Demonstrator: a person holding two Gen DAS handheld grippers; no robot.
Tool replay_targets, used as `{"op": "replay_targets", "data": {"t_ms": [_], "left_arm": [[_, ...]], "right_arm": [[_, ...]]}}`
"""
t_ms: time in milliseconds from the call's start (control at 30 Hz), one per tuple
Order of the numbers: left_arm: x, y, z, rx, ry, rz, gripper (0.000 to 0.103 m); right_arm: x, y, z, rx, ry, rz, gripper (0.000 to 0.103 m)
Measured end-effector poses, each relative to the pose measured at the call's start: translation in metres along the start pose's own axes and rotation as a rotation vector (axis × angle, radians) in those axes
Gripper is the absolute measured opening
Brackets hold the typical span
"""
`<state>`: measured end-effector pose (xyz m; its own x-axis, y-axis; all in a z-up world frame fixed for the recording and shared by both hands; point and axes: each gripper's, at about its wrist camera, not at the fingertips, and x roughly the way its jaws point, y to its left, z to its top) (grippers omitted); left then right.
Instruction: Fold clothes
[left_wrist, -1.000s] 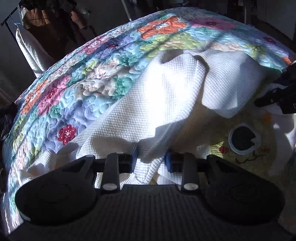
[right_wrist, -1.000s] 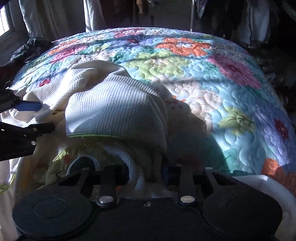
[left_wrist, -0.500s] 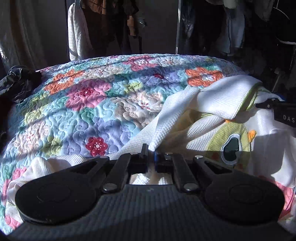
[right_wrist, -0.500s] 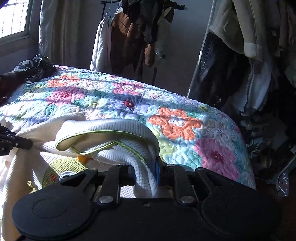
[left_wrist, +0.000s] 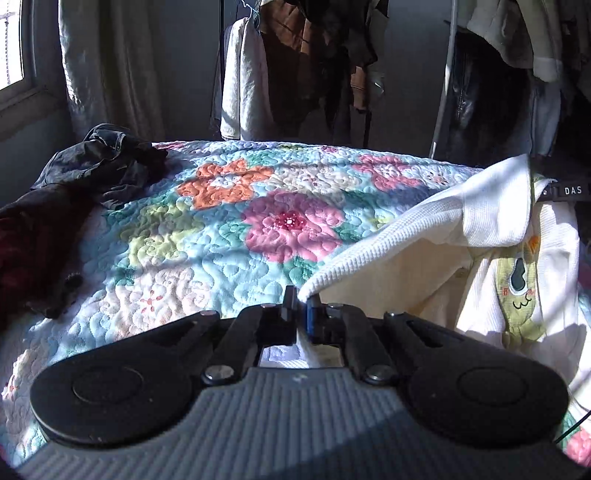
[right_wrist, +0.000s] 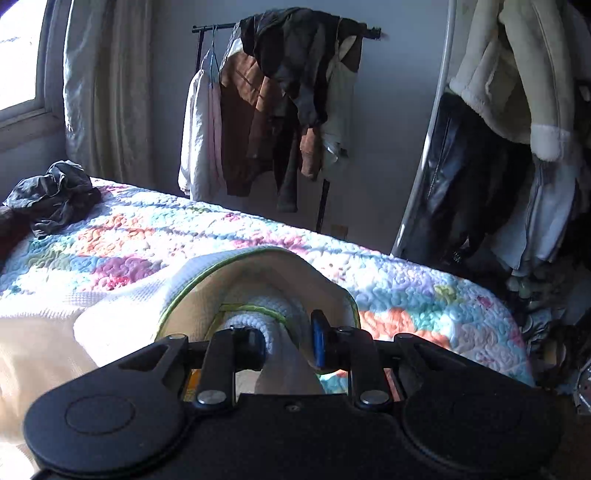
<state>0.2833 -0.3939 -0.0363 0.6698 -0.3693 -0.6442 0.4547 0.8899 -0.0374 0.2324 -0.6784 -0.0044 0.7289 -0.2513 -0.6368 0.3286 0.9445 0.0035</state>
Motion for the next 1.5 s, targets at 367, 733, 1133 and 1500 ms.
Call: {"op": "replay_targets", "data": {"t_ms": [367,733,1133,1500], "left_arm": [[0.060,0.010,0.002,0.062,0.057,0.035,0.004],[0.086,0.084,0.107,-0.082,-0.051,0.167,0.003],[0.098,0.104,0.021,-0.155,0.204,0.197,0.050],[-0.085,0.102,-0.078,-0.048,0.112,0.214,0.063]], "right_arm": [[0.001,-0.013,-0.086,0.381,0.125,0.253,0.054],[0.023,0.003,-0.089,0.205,0.126,0.354,0.054],[0.015,0.048,-0.110,0.000,0.175,0.441,0.054],[-0.091,0.058,-0.107,-0.110,0.071,0.457,0.058]]}}
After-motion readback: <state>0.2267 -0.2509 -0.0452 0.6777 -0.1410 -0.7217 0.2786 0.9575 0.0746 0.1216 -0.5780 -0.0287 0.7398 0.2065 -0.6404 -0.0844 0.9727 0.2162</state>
